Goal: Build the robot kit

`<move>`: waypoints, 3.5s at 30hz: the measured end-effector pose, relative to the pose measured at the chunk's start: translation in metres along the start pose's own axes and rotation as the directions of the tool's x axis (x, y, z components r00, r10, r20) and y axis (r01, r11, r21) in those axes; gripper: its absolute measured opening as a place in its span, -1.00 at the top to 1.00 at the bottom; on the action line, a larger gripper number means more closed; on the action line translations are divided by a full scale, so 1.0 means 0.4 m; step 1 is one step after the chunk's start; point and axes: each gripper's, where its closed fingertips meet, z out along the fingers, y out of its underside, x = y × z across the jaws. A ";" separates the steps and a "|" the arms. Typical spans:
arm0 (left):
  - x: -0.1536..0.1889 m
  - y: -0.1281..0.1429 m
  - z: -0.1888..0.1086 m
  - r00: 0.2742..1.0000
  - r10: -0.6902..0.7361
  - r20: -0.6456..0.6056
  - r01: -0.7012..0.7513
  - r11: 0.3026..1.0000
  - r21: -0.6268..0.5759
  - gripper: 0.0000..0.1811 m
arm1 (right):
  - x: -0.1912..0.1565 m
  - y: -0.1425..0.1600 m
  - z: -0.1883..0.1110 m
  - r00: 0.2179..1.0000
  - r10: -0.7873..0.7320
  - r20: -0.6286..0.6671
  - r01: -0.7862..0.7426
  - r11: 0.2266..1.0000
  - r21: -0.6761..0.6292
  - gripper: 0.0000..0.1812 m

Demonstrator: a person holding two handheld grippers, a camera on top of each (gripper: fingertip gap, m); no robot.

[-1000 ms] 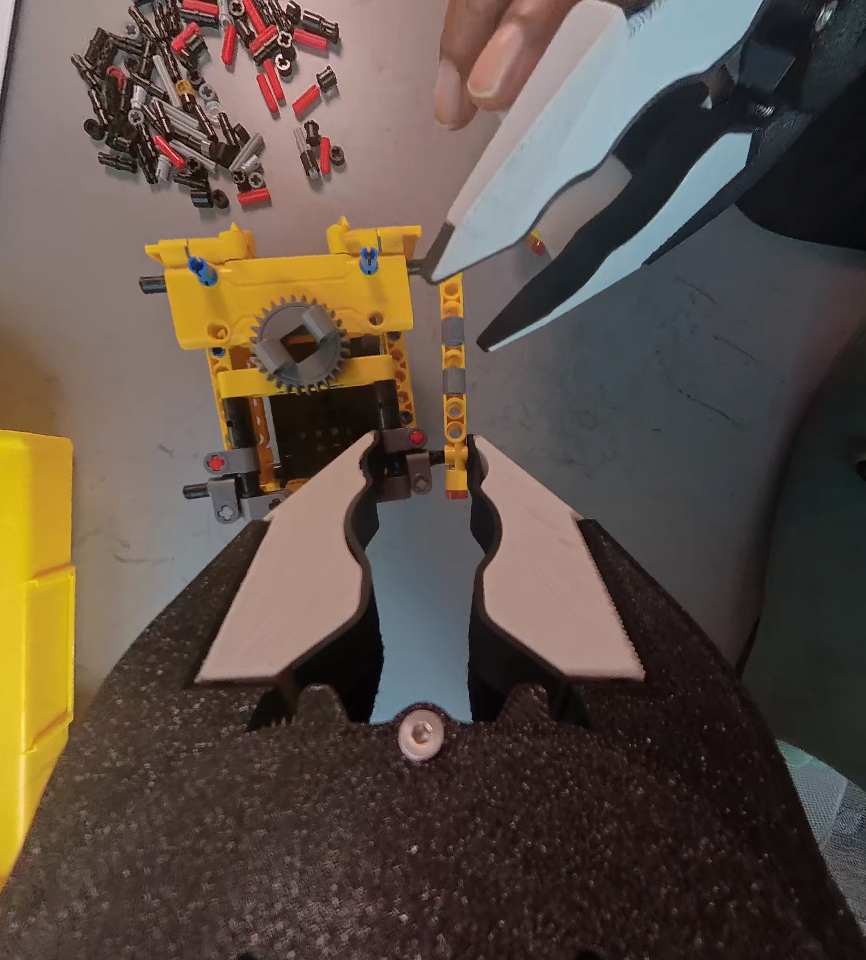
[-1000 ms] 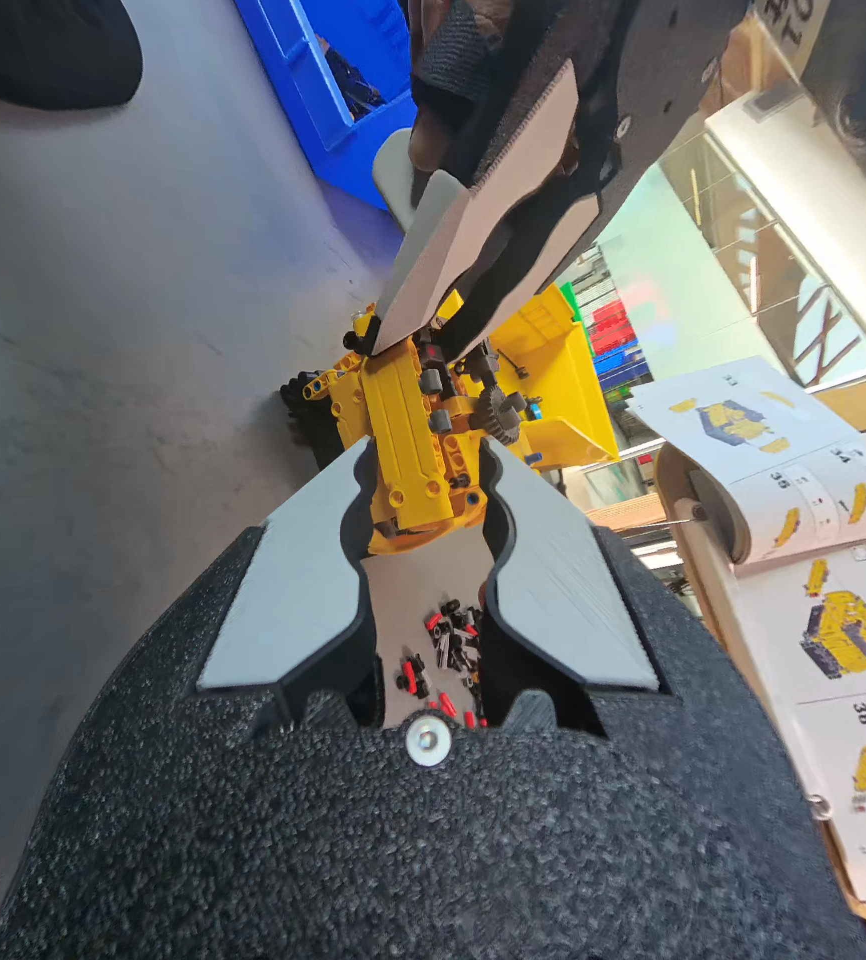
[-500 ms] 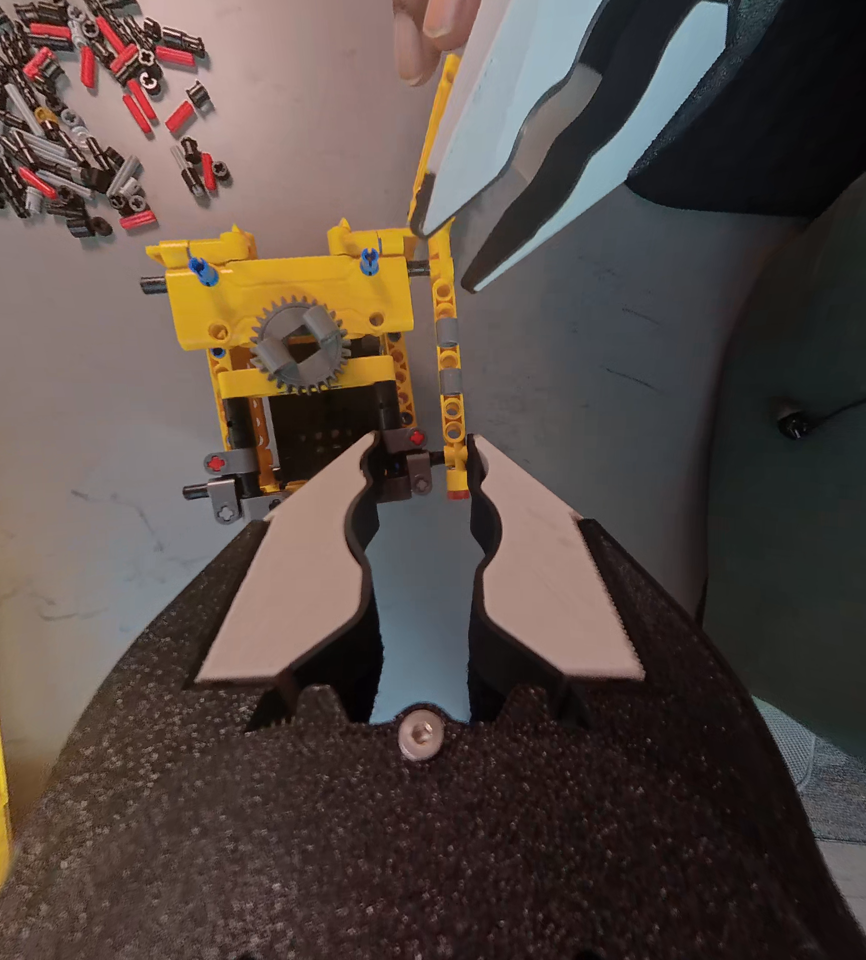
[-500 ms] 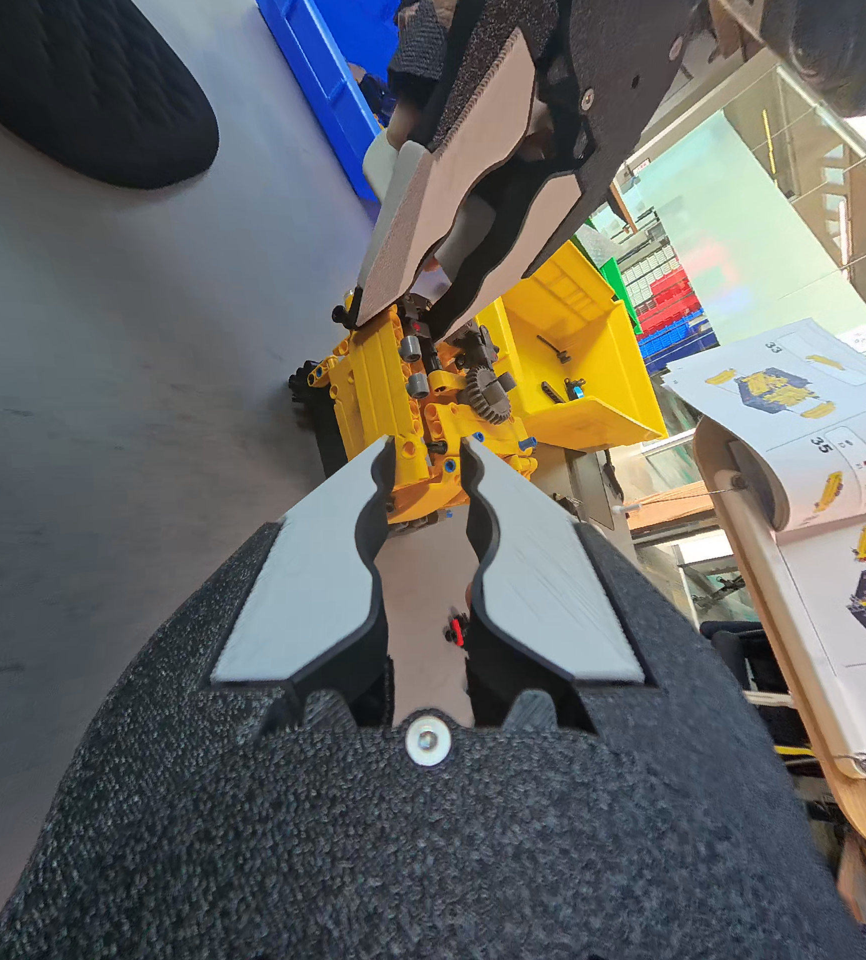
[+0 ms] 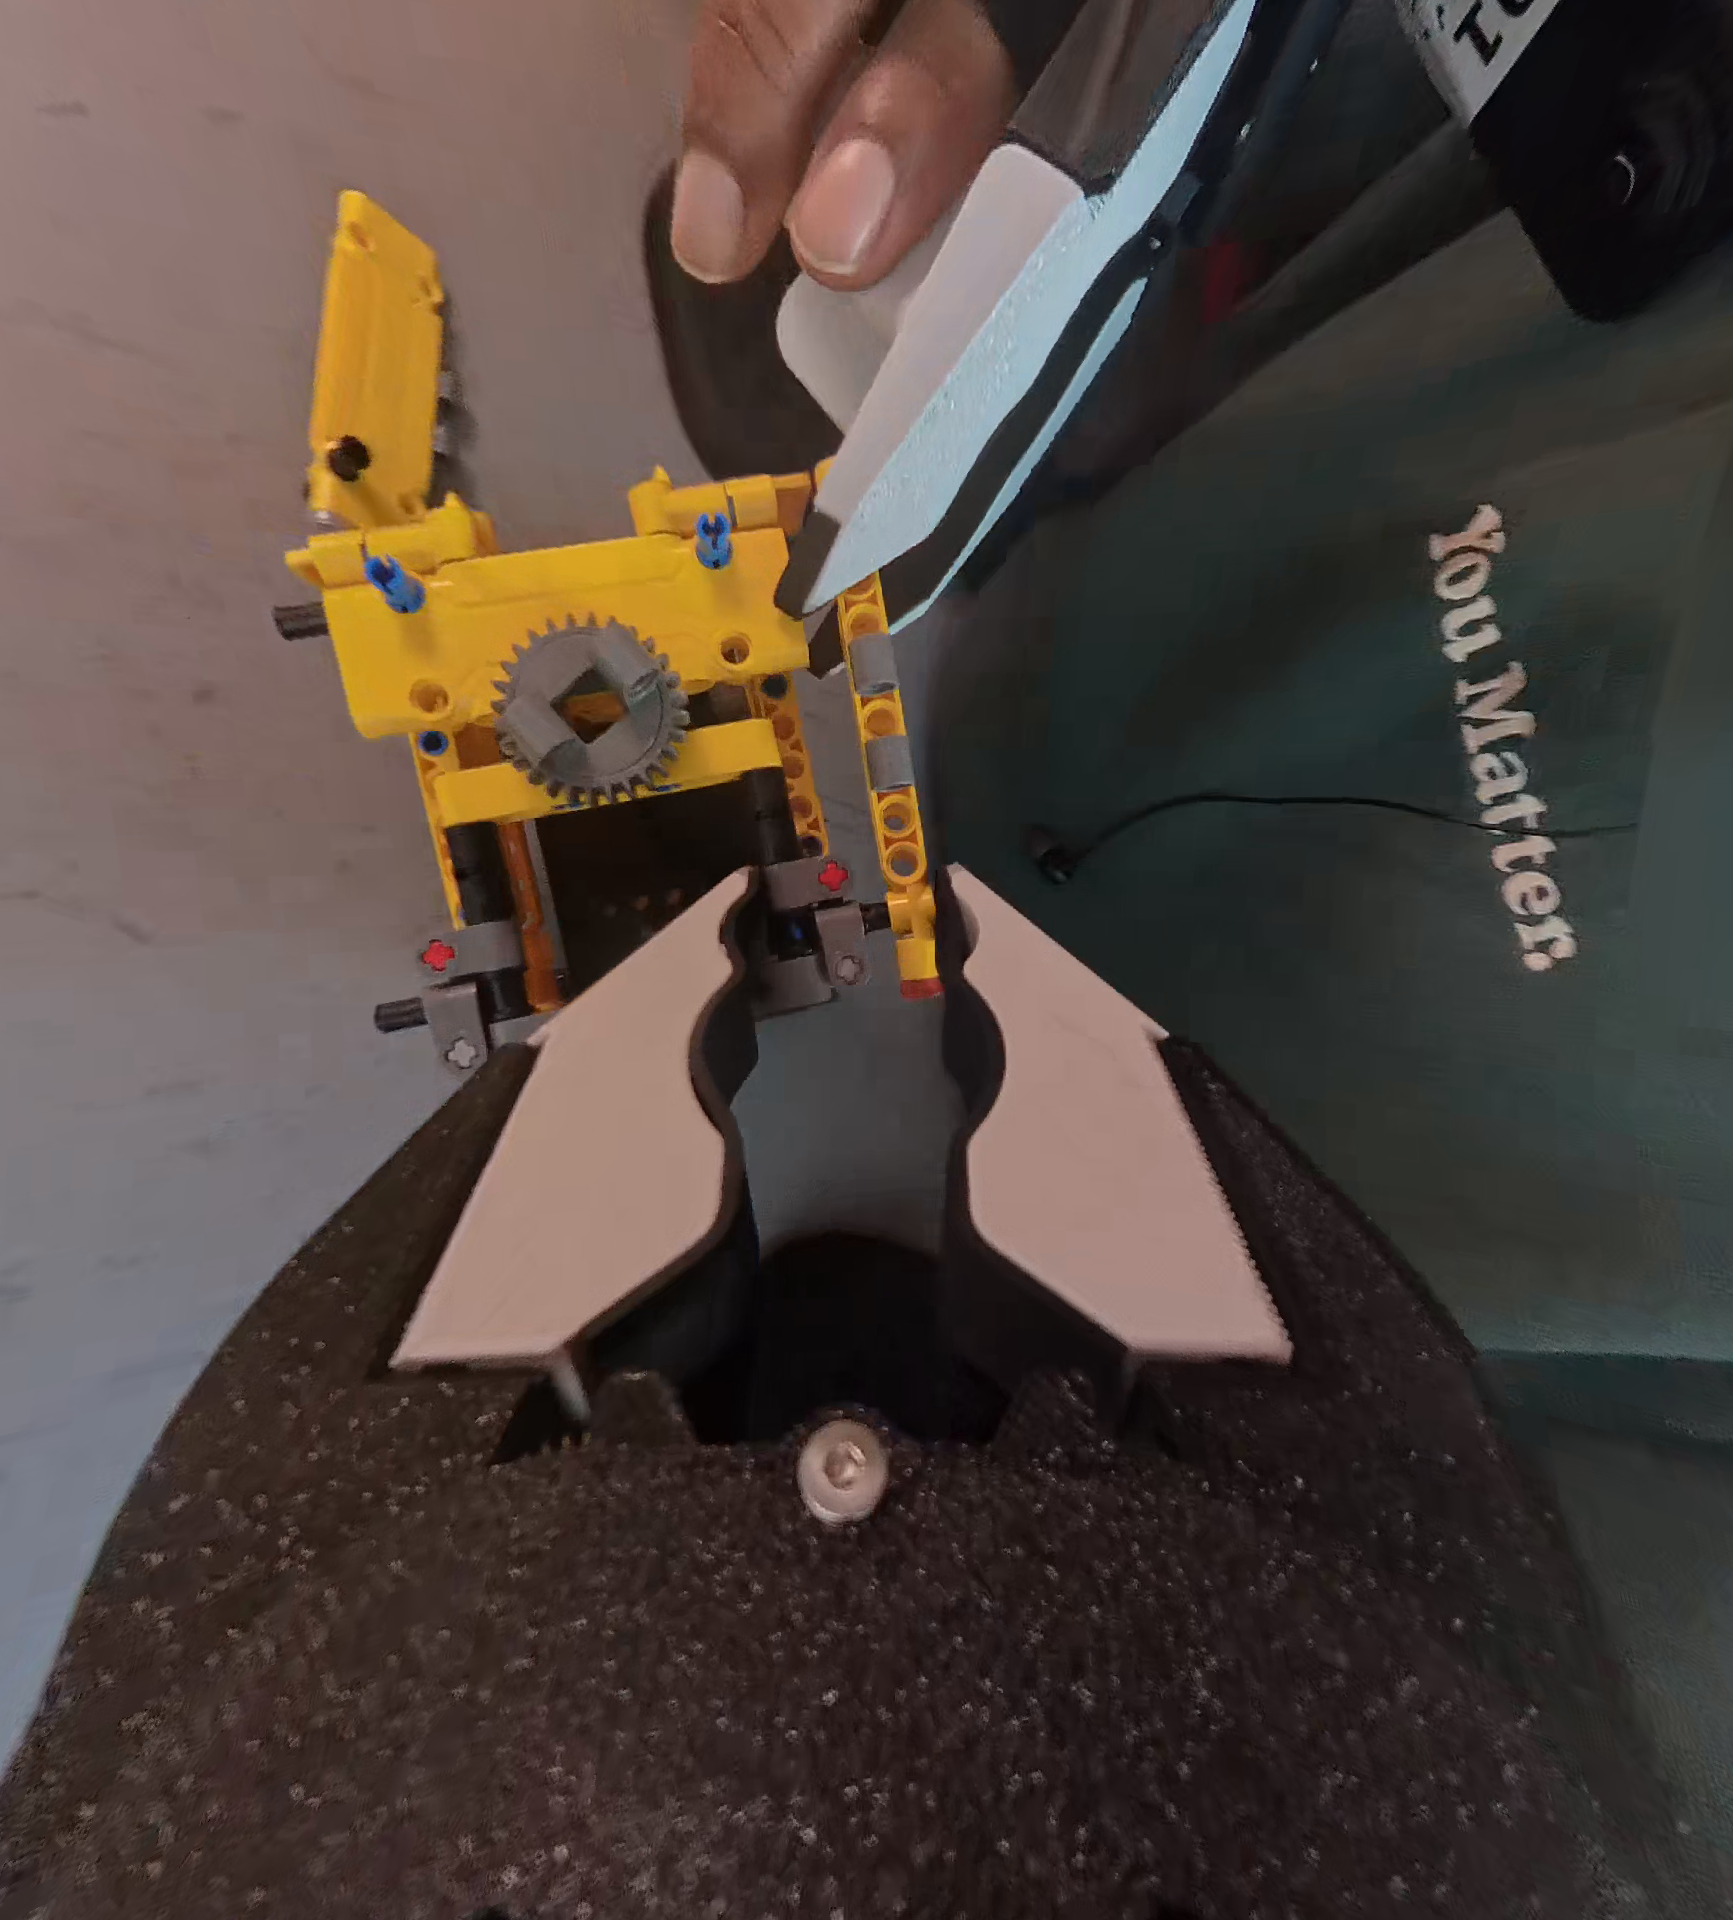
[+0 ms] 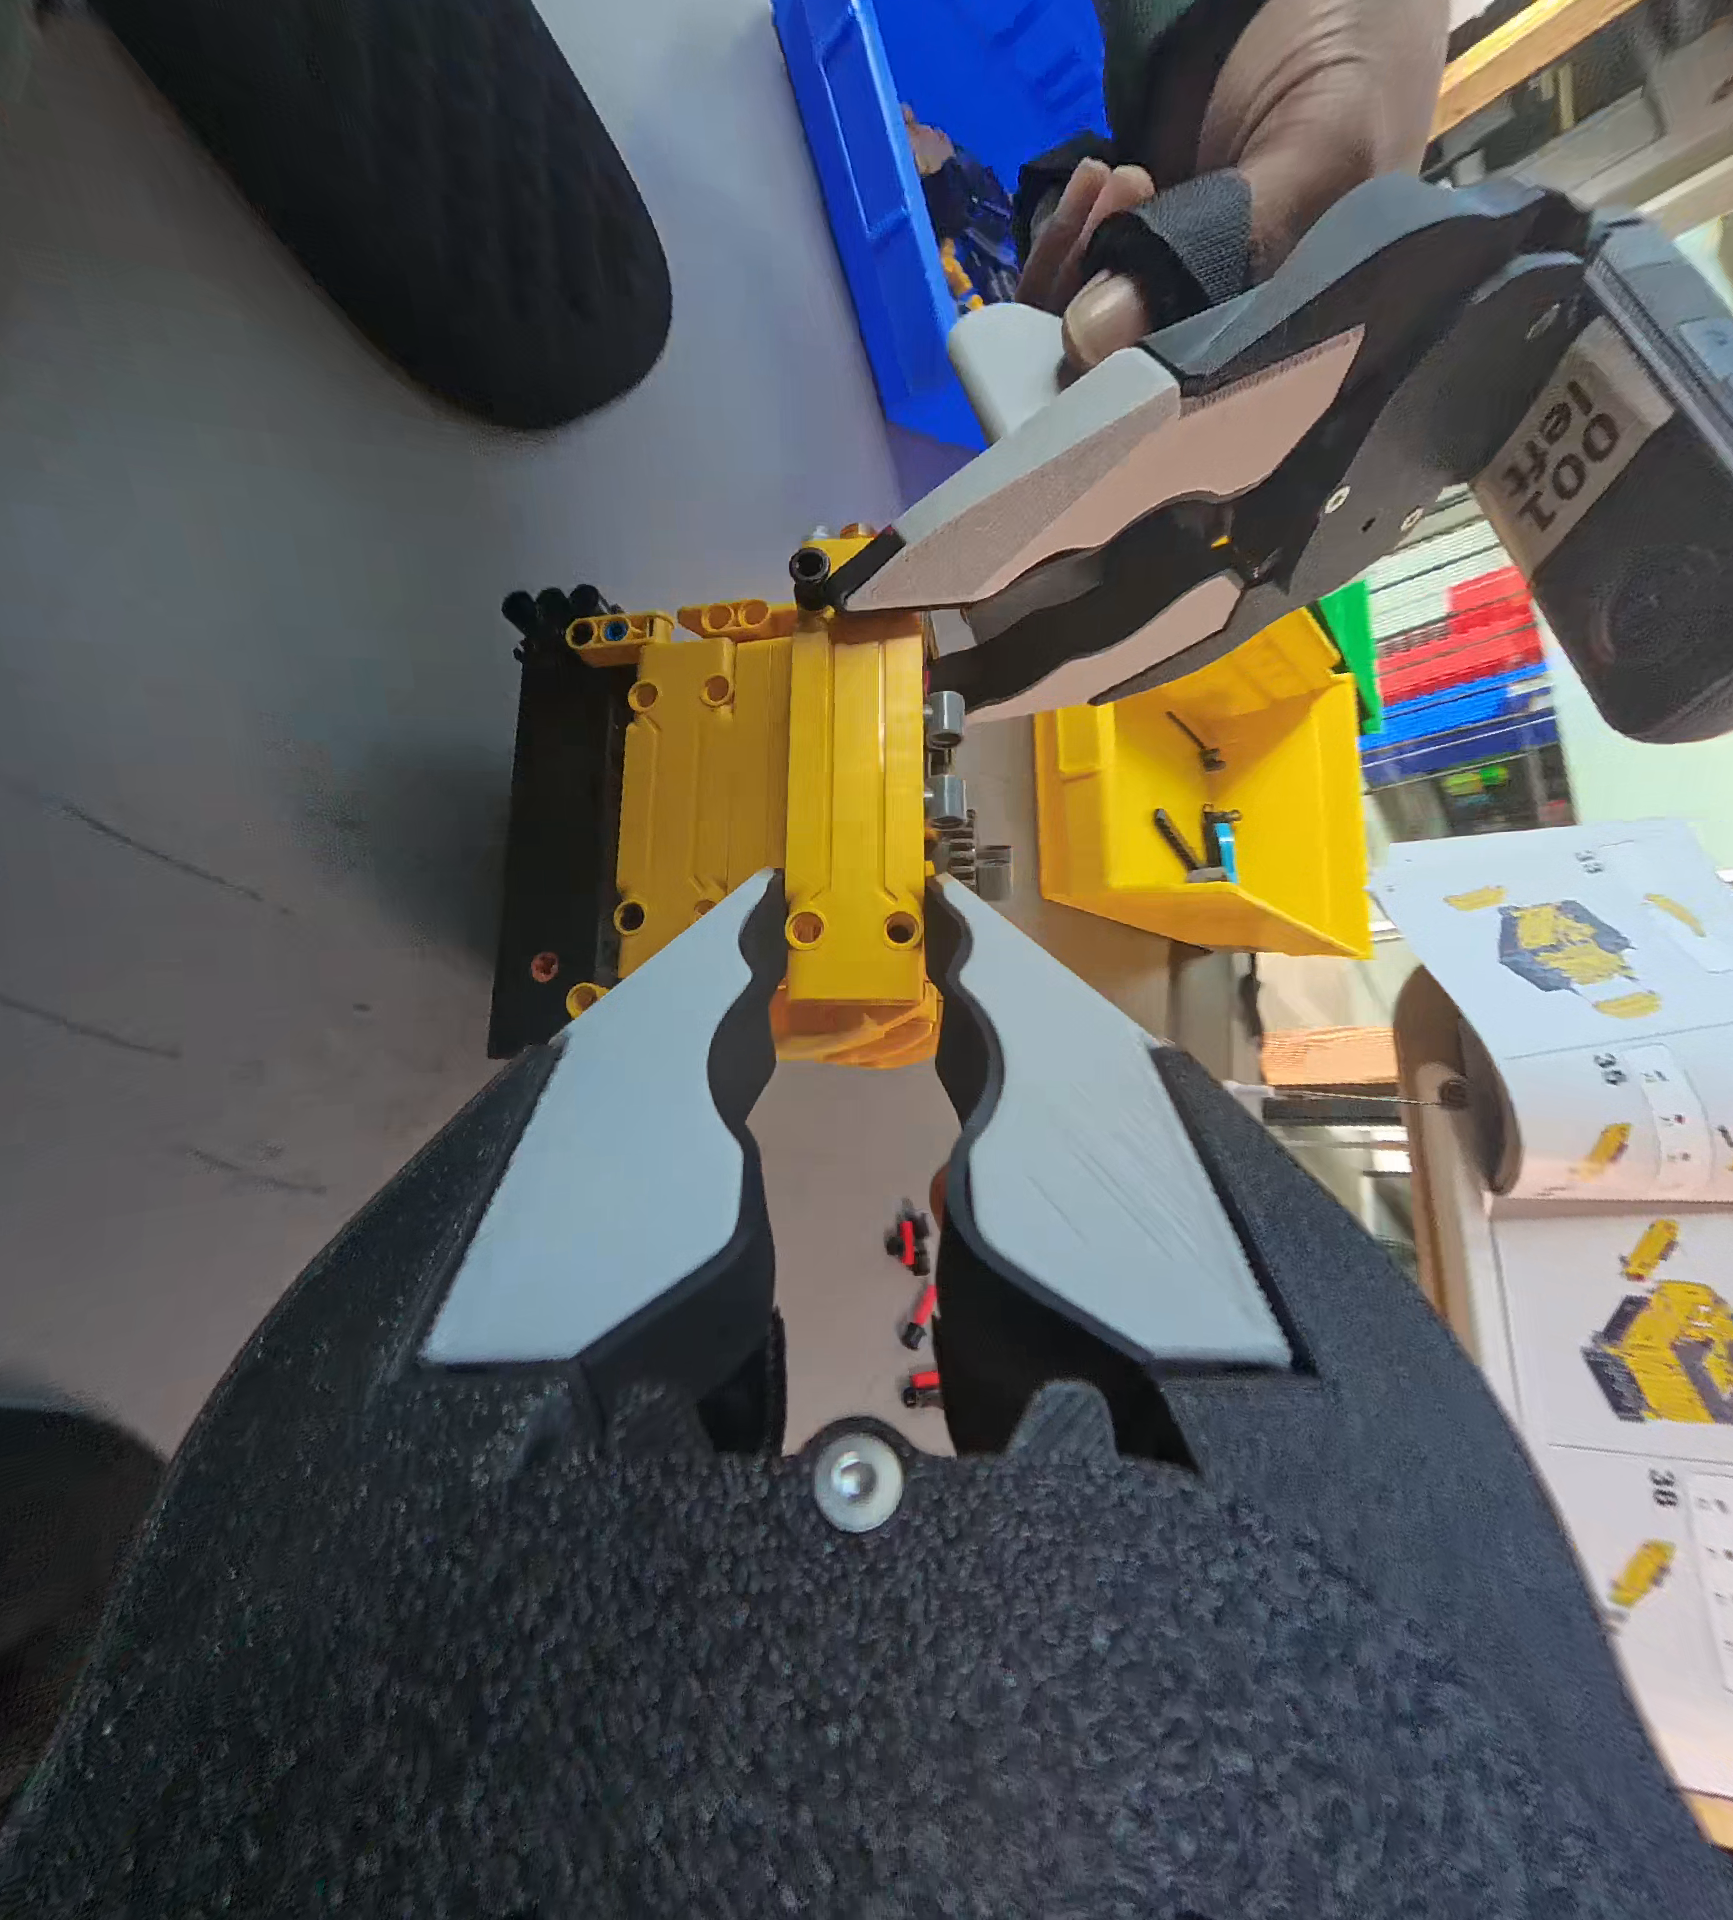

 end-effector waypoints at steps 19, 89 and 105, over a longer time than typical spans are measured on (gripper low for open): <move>-0.082 -0.024 0.014 0.933 -0.093 -0.346 0.173 0.963 0.207 0.61 | -0.042 0.078 0.017 0.633 0.580 0.513 -0.568 0.798 -0.202 0.72; 0.001 0.043 0.074 0.901 0.316 0.297 -0.387 0.896 0.219 0.75 | -0.133 0.023 -0.064 0.599 0.673 0.433 -0.682 0.712 -0.164 0.72; 0.006 0.051 0.078 0.873 0.378 0.307 -0.428 0.896 0.115 0.75 | -0.117 0.010 -0.077 0.594 0.698 0.400 -0.682 0.701 -0.209 0.74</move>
